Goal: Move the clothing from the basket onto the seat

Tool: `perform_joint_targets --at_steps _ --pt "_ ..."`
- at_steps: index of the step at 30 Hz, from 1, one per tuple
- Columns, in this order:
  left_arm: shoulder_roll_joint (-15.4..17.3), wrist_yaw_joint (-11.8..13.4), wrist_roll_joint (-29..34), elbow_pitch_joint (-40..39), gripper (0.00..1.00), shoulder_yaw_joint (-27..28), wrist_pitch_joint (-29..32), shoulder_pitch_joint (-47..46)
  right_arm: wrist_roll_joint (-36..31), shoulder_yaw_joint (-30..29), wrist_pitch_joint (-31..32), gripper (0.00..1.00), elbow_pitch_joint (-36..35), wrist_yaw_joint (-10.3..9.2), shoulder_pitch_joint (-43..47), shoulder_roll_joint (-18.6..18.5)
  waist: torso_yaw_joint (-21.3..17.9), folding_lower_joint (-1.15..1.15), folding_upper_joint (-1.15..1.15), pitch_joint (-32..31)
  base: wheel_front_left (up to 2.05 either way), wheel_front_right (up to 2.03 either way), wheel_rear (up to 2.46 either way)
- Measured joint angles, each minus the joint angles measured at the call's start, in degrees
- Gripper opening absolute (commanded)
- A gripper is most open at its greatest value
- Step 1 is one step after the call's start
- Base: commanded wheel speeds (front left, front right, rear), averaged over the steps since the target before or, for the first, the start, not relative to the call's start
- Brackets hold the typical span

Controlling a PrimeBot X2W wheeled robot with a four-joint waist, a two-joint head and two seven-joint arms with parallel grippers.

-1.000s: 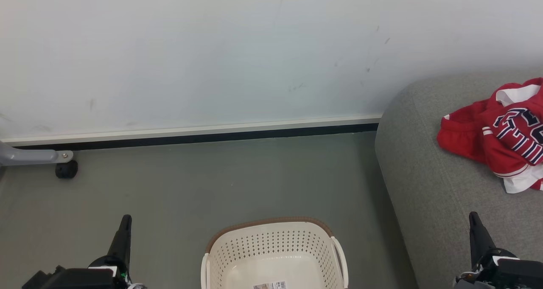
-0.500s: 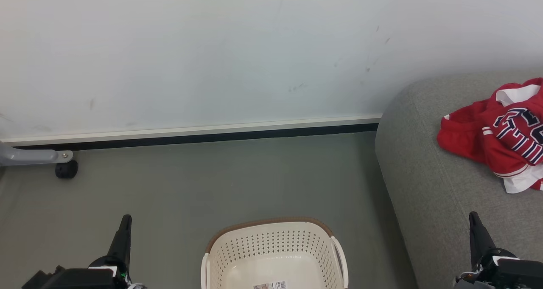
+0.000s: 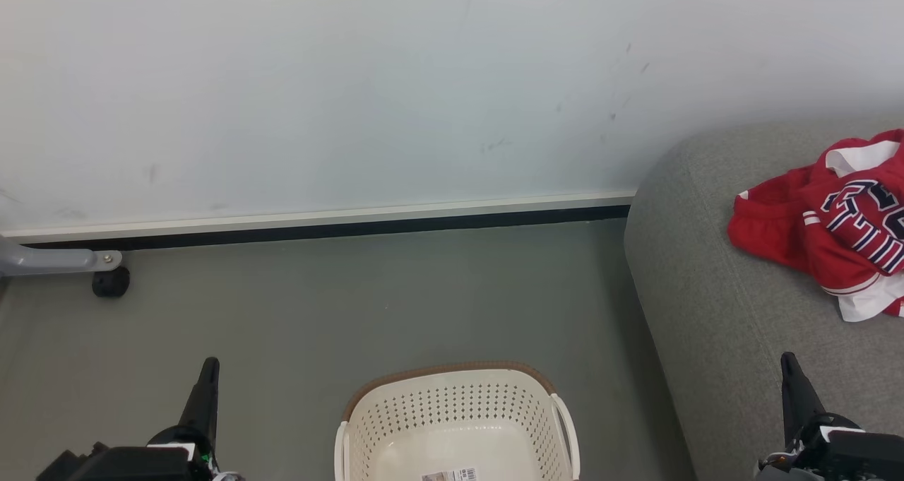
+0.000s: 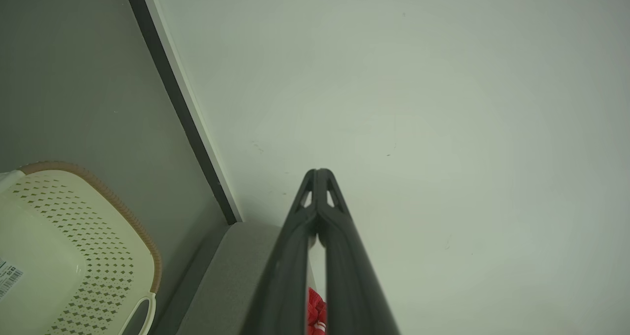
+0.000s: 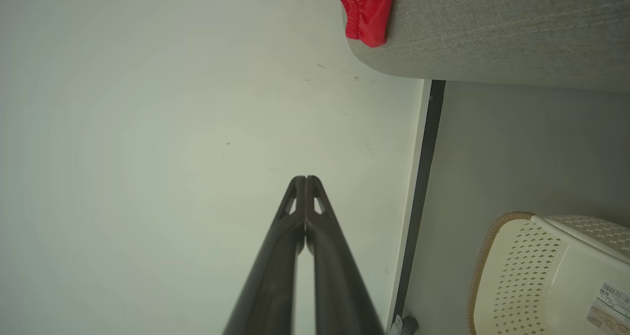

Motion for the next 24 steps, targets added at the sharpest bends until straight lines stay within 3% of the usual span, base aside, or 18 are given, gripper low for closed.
perform_joint_targets --at_steps 24 --pt "0.00 0.00 0.00 0.00 0.00 0.00 0.00 0.00 0.01 0.00 0.00 0.00 0.00 0.01 0.00 0.00 0.00 0.00 0.00 0.00 0.00 0.00 0.00"
